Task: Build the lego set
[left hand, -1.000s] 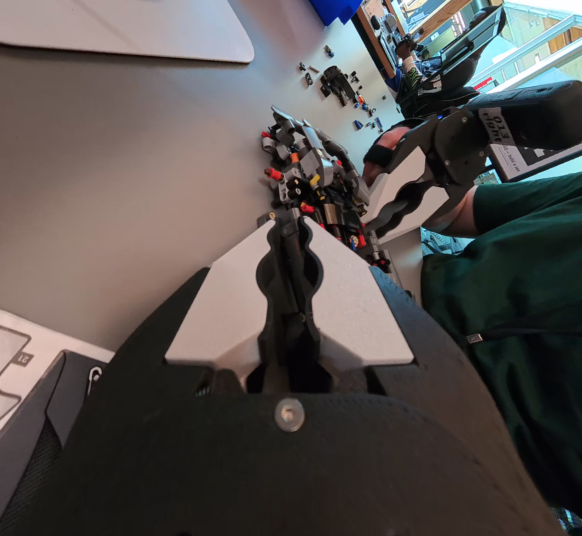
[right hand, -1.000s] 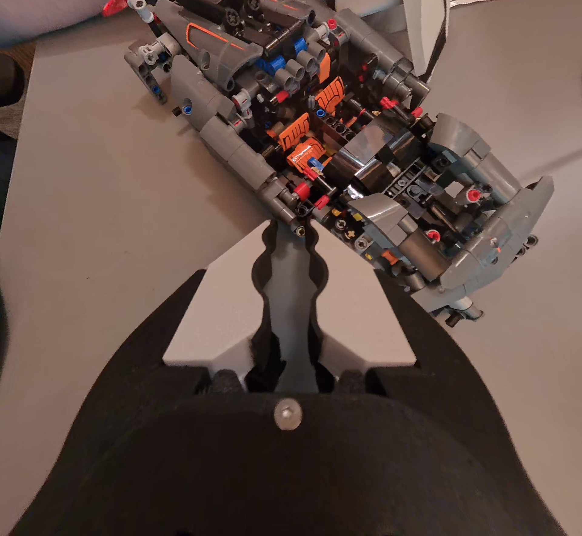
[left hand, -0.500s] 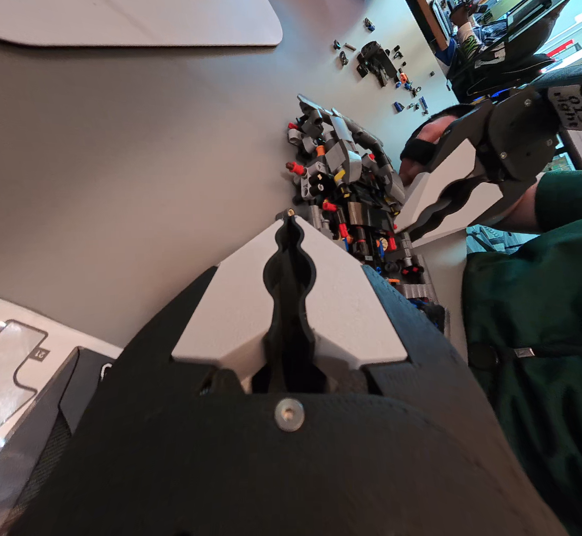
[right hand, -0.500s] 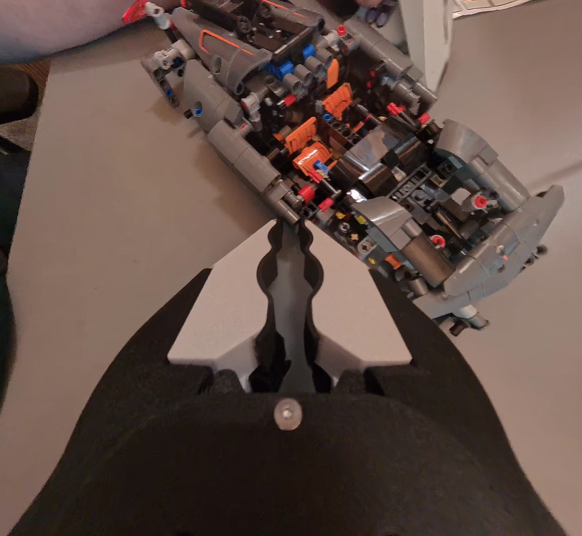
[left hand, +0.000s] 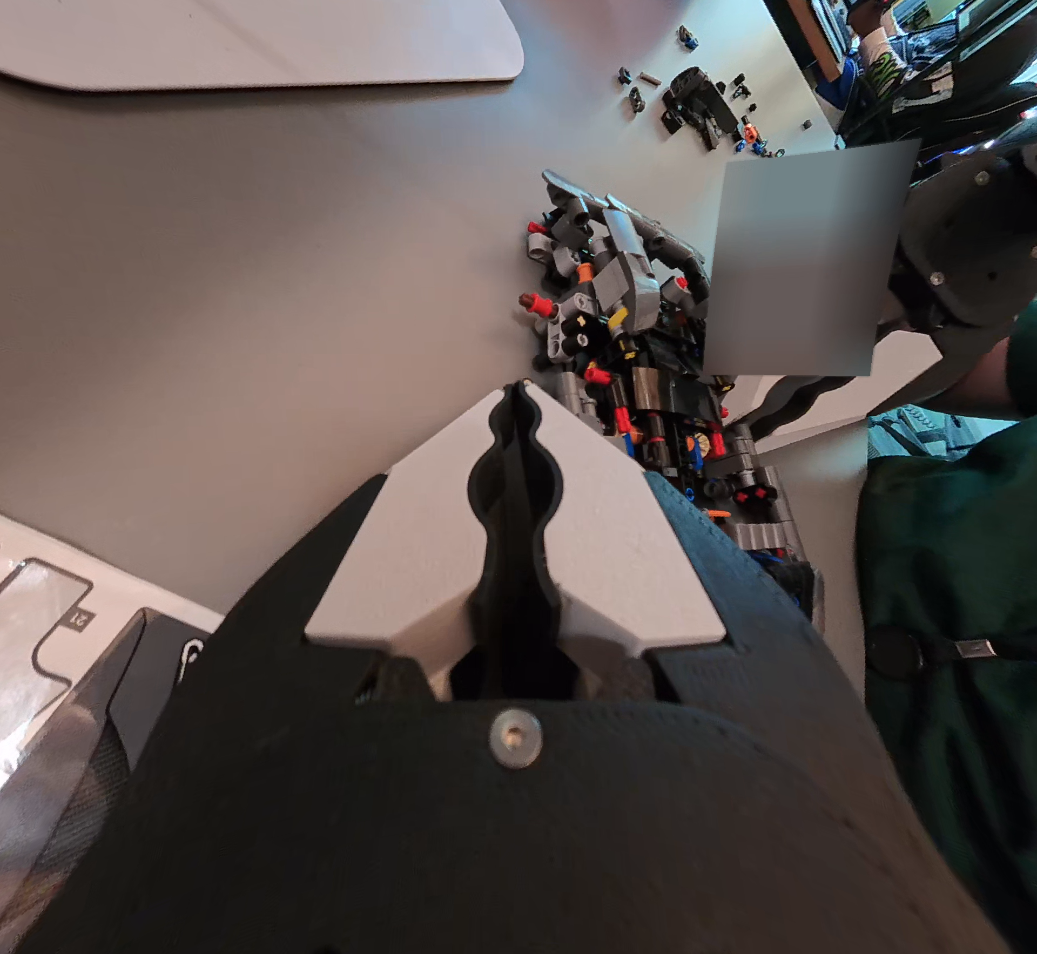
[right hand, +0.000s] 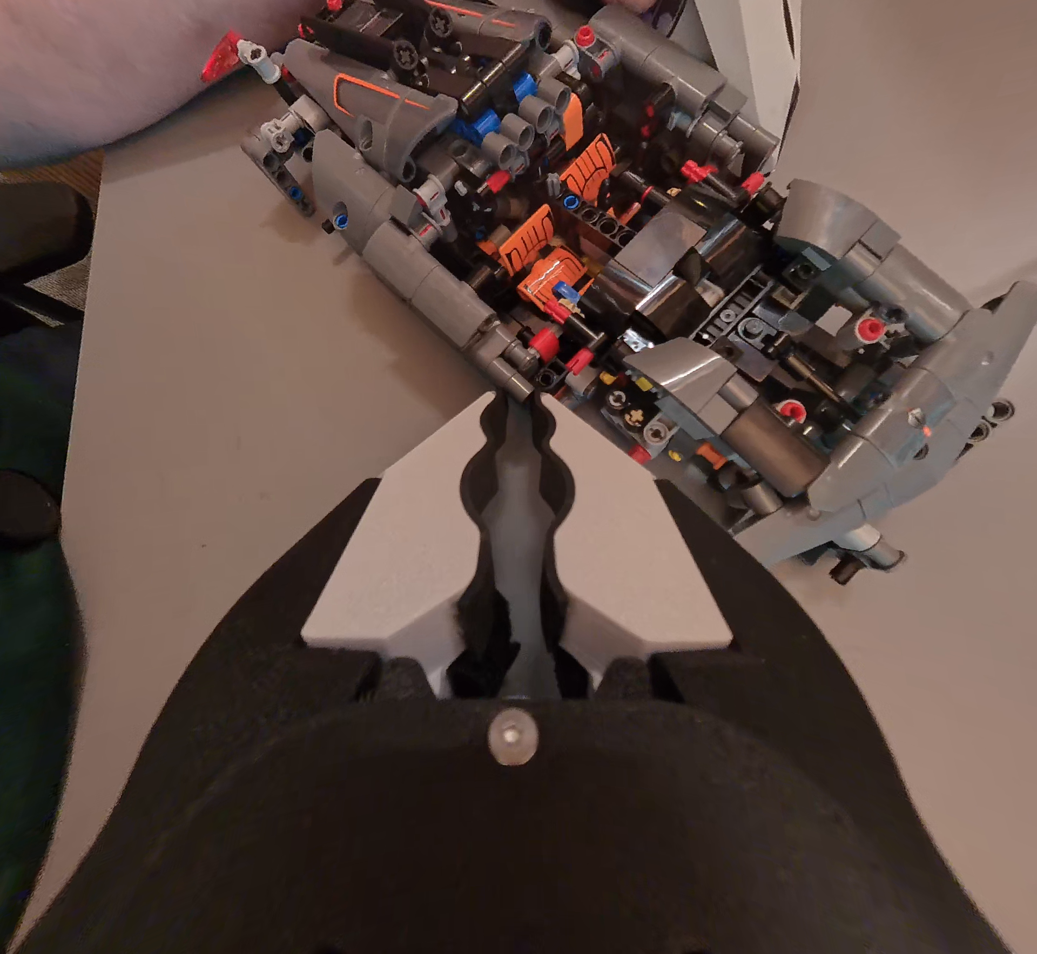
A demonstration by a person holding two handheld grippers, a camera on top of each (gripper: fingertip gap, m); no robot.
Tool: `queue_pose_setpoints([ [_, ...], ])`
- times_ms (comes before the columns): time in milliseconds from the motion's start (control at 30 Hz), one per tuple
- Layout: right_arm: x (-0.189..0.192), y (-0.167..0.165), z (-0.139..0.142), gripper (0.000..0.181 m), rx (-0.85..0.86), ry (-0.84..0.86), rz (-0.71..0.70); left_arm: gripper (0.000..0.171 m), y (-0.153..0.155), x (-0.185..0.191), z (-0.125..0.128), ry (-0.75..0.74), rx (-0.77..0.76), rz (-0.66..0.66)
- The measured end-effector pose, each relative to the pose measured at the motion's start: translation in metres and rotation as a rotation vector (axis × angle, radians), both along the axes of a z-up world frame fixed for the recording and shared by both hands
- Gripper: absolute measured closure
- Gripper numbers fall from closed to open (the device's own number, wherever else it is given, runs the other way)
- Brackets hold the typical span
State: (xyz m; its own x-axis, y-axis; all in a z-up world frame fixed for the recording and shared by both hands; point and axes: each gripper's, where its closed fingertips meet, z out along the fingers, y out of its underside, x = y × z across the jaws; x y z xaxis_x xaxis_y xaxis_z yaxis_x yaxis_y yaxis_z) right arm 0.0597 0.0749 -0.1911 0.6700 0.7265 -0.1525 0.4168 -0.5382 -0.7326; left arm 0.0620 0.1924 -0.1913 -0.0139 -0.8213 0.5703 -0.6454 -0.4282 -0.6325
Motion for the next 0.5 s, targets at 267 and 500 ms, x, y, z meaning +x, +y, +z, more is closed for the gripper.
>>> queue_pose_setpoints([
  [267, -0.0004, 0.0016, 0.0003, 0.177, -0.045, 0.042, -0.044, 0.171, 0.0010, 0.0015, 0.0010, -0.007, -0.009, 0.022],
  [500, -0.0009, 0.0010, -0.0002, 0.176, -0.042, 0.019, -0.023, 0.171, 0.0009, 0.0023, 0.0006, -0.006, -0.009, 0.020],
])
